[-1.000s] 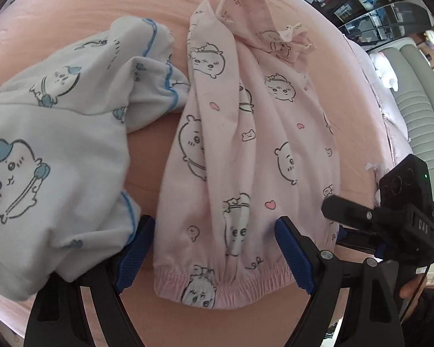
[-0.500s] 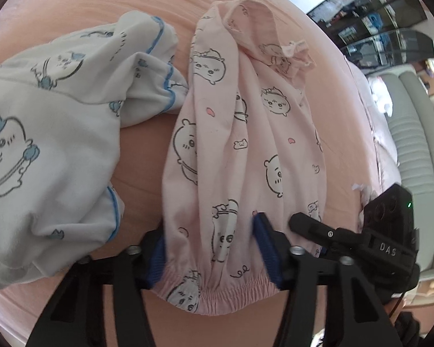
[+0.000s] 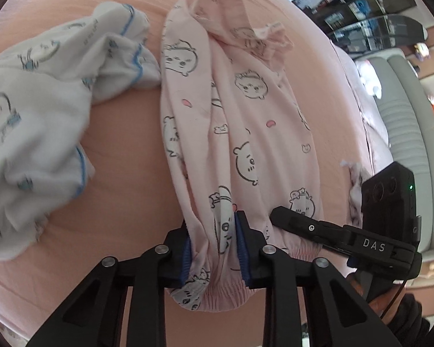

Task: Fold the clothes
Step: 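Grasp the cuff end of the folded pants with both grippers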

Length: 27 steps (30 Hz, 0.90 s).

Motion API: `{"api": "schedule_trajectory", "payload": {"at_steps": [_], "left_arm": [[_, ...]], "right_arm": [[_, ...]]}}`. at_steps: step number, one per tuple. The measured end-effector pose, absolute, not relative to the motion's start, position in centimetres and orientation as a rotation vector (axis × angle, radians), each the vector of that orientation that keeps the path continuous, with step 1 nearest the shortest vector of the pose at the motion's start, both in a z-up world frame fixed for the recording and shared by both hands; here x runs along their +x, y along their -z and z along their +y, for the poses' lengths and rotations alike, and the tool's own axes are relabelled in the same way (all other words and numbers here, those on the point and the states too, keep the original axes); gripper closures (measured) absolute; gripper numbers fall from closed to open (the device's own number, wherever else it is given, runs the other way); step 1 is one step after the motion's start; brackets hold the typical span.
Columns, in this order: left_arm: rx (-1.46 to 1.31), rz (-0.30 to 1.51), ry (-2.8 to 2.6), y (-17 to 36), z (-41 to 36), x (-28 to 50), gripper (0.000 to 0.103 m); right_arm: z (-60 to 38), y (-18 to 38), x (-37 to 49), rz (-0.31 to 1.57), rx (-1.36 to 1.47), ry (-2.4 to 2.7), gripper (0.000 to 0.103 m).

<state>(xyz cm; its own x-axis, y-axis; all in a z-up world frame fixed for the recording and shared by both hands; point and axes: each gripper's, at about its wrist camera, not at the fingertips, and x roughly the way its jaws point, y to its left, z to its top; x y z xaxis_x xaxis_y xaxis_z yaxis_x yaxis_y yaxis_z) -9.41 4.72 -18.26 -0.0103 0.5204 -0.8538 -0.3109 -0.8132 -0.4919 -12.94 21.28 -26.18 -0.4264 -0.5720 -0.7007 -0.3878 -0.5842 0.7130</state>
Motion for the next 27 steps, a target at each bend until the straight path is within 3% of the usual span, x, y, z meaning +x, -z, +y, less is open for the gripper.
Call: {"api": "schedule_trajectory", "payload": {"at_steps": [27], "left_arm": [[-1.603,0.105,-1.829,17.3,6.1,-1.6,0.079]], "right_arm": [[20.7,25.6,-4.8,-1.120,1.727,2.130,0.097]]}}
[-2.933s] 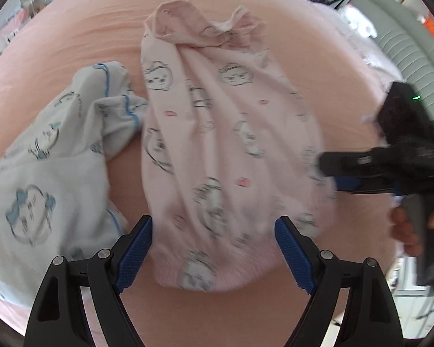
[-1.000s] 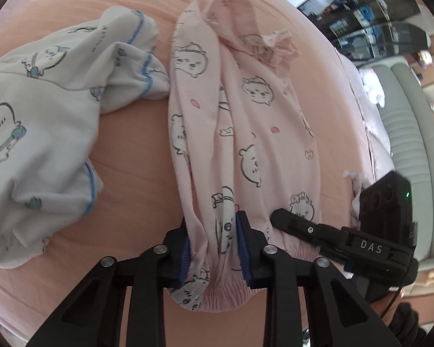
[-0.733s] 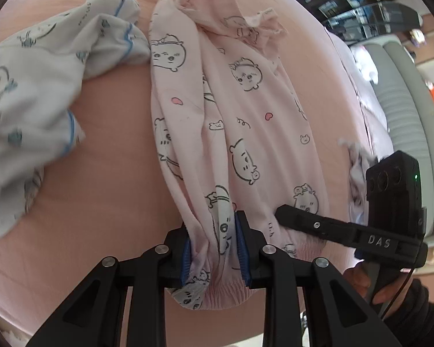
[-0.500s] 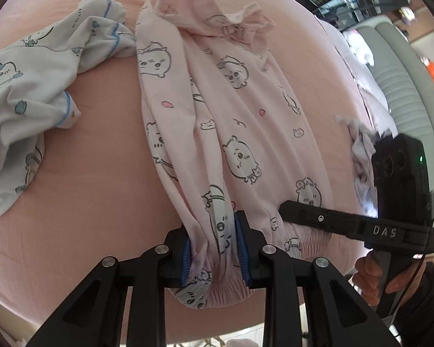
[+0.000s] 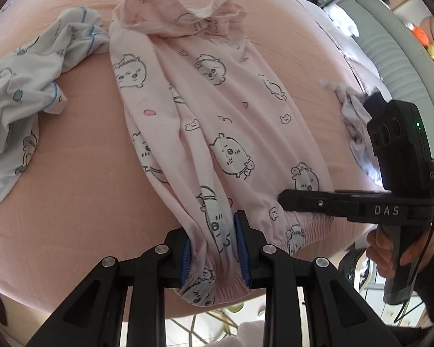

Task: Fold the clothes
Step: 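Grasp the cuff end of the folded pants with both grippers, then open both grippers and release the pants cuffs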

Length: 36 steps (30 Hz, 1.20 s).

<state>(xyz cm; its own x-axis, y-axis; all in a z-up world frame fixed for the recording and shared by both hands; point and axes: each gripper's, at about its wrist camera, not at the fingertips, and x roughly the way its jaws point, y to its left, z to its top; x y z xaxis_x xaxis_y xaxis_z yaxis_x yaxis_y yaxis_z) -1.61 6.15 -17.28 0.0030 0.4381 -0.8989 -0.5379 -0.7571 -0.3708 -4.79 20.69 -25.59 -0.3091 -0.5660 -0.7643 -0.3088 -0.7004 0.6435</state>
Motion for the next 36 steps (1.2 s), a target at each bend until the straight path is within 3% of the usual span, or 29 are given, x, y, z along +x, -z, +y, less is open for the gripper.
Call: {"api": "schedule_trajectory", "payload": {"at_steps": [15,20,22,23,24,25,31,36], "left_arm": [[-1.614,0.157,-1.867,16.8,5.5,-0.5,0.078],[-1.582,0.160,-1.917,14.7,4.6,0.0,0.075],[-1.550,0.199,-1.945,13.9,4.7,0.1,0.065],[-1.541,0.212,-1.957,13.5,4.6,0.0,0.054],[-1.531,0.224,-1.969,13.2,4.5,-0.1,0.047],[-1.524,0.231,-1.981,12.9,4.4,-0.3,0.046],[-1.496,0.256,-2.019,11.8,3.3,-2.6,0.045],[-1.383,0.406,-2.092,10.6,3.7,-4.0,0.045]], "right_arm": [[20.2,24.2,-3.6,-0.924,1.814,2.183,0.094],[20.4,23.3,-3.2,-0.822,1.872,2.212,0.063],[20.8,22.8,-2.8,-0.806,1.883,2.222,0.053],[21.1,22.7,-2.6,-0.815,1.885,2.223,0.050],[21.4,22.5,-2.5,-0.824,1.889,2.225,0.050],[21.7,22.2,-2.5,-0.829,1.892,2.230,0.050],[22.9,20.2,-3.5,-0.797,1.832,2.341,0.050],[22.2,19.1,-5.7,-0.732,1.808,2.386,0.050]]}}
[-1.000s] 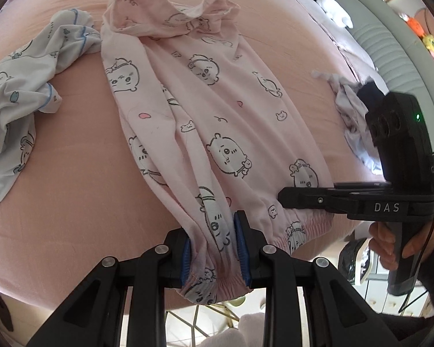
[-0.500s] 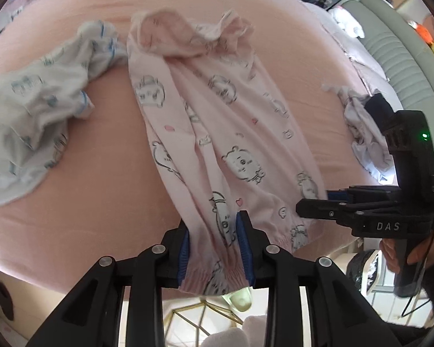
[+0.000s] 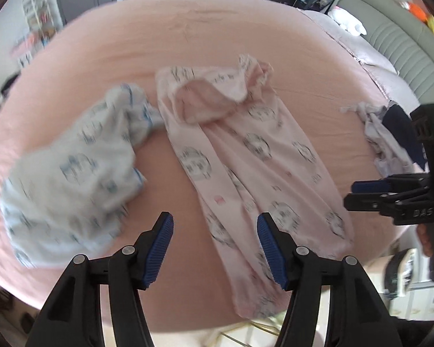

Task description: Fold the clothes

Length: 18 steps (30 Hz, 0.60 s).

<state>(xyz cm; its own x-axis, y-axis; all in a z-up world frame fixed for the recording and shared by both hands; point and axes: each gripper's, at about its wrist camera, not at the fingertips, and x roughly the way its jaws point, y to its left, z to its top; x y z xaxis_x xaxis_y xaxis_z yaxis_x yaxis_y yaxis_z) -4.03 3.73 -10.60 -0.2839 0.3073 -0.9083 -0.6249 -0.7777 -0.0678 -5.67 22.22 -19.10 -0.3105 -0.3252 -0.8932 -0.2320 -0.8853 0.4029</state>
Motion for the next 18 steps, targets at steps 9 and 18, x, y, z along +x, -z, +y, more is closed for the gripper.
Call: {"api": "schedule_trajectory", "payload": {"at_steps": [9,18], "left_arm": [[-1.411,0.466,-1.981,11.7,5.9,-7.3,0.045],[-1.318,0.514,-2.018,12.4,7.0,-10.2,0.045]], "right_arm": [[21.4,17.8,-9.1,-0.614,1.828,2.434,0.050],[21.1,16.8,-14.0,-0.333,1.781,2.552,0.050]]}}
